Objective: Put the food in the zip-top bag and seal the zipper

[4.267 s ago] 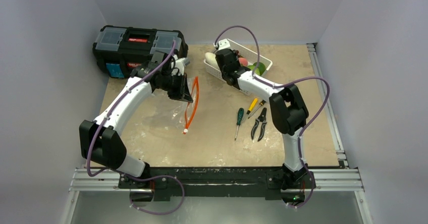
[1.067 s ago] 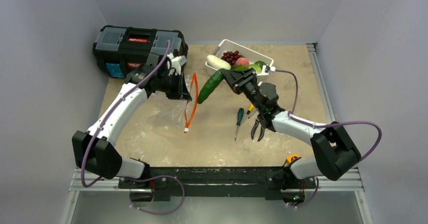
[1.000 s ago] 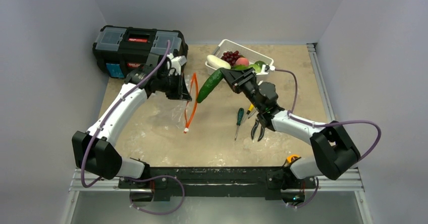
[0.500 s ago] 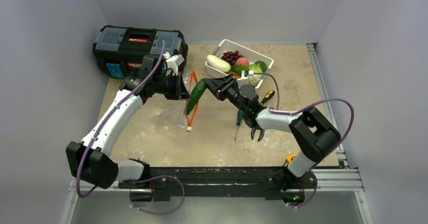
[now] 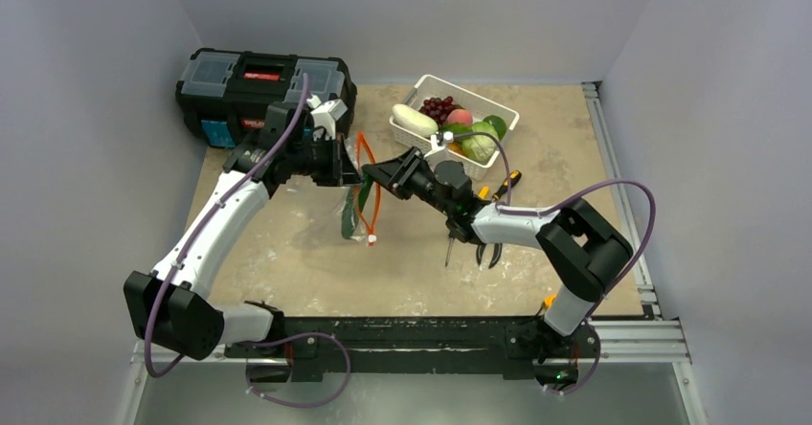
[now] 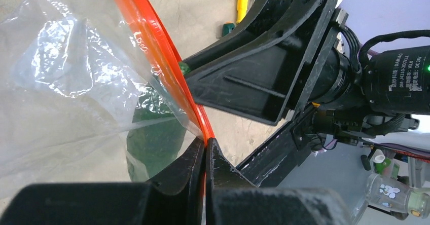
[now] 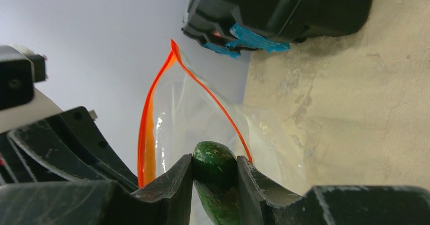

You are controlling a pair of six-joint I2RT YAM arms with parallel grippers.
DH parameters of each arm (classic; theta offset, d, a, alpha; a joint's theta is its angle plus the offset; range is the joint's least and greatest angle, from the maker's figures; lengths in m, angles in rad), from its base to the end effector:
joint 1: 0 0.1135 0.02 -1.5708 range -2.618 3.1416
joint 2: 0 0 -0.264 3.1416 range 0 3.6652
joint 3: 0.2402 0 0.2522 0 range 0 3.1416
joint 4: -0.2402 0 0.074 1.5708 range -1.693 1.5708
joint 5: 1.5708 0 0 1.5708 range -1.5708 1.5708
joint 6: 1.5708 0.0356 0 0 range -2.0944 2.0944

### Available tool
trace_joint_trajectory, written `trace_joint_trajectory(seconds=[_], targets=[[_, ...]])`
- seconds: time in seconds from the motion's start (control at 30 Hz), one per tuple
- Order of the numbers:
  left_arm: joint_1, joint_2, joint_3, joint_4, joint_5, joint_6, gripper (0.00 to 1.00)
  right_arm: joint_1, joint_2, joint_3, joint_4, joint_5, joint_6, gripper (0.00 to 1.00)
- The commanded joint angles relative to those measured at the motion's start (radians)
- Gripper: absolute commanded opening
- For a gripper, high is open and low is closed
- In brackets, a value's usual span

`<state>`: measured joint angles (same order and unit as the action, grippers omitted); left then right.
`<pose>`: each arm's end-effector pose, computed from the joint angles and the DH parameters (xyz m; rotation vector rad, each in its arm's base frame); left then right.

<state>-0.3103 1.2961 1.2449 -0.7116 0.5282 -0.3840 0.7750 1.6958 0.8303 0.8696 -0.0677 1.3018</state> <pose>0.2534 -0.1001 0.3426 0.1877 2.3943 -0.9537 0.2604 0.2585 0.2283 0.4179 1.7895 1.6205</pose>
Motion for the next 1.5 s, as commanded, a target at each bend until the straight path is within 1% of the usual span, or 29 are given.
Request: trace_joint_trajectory(seconds=[0.0, 0.03, 0.1, 0.17, 0.23, 0.3, 0.33, 0.63, 0.73, 0.77, 0.97, 1.13, 1.23, 1.33, 1.47], targets=[[0.008, -0.007, -0.010, 0.044, 0.033, -0.013, 0.00, 0.014, -0.037, 0.099, -0.137, -0.019, -0.163, 0.00], [0.008, -0.006, -0.010, 0.045, 0.032, -0.014, 0.00, 0.015, -0.038, 0.105, -0.144, -0.022, -0.179, 0.01], [0.008, -0.007, -0.010, 0.044, 0.033, -0.012, 0.00, 0.016, -0.033, 0.134, -0.200, -0.031, -0.208, 0.07], [0.008, -0.007, -0.010, 0.047, 0.034, -0.012, 0.00, 0.016, -0.024, 0.169, -0.261, -0.042, -0.239, 0.15], [0.007, -0.007, -0.010, 0.048, 0.037, -0.011, 0.00, 0.017, -0.015, 0.210, -0.338, -0.049, -0.273, 0.18], [0.008, -0.007, -0.011, 0.052, 0.045, -0.012, 0.00, 0.018, 0.002, 0.264, -0.414, -0.062, -0.307, 0.19], [0.008, -0.006, -0.012, 0.054, 0.051, -0.012, 0.00, 0.017, 0.007, 0.278, -0.430, -0.064, -0.318, 0.21], [0.008, -0.006, -0.015, 0.059, 0.058, -0.012, 0.00, 0.014, 0.020, 0.350, -0.514, -0.077, -0.375, 0.56], [0.008, -0.012, -0.015, 0.058, 0.057, -0.008, 0.00, 0.010, 0.008, 0.348, -0.525, -0.078, -0.392, 0.66], [0.008, -0.015, -0.017, 0.058, 0.055, -0.006, 0.00, 0.007, 0.004, 0.346, -0.529, -0.078, -0.398, 0.68], [0.010, -0.023, -0.021, 0.054, 0.036, 0.009, 0.00, -0.007, -0.040, 0.337, -0.549, -0.084, -0.458, 0.72], [0.012, -0.015, -0.022, 0.048, 0.028, 0.019, 0.00, -0.019, -0.071, 0.377, -0.672, -0.090, -0.564, 0.72], [0.024, 0.005, -0.019, 0.043, 0.051, 0.015, 0.00, -0.025, -0.114, 0.364, -0.711, -0.075, -0.628, 0.73], [0.034, 0.021, -0.019, 0.049, 0.085, 0.008, 0.00, -0.025, -0.140, 0.369, -0.787, -0.051, -0.708, 0.74], [0.043, 0.016, -0.022, 0.051, 0.083, 0.010, 0.00, -0.025, -0.154, 0.337, -0.819, -0.046, -0.746, 0.74]])
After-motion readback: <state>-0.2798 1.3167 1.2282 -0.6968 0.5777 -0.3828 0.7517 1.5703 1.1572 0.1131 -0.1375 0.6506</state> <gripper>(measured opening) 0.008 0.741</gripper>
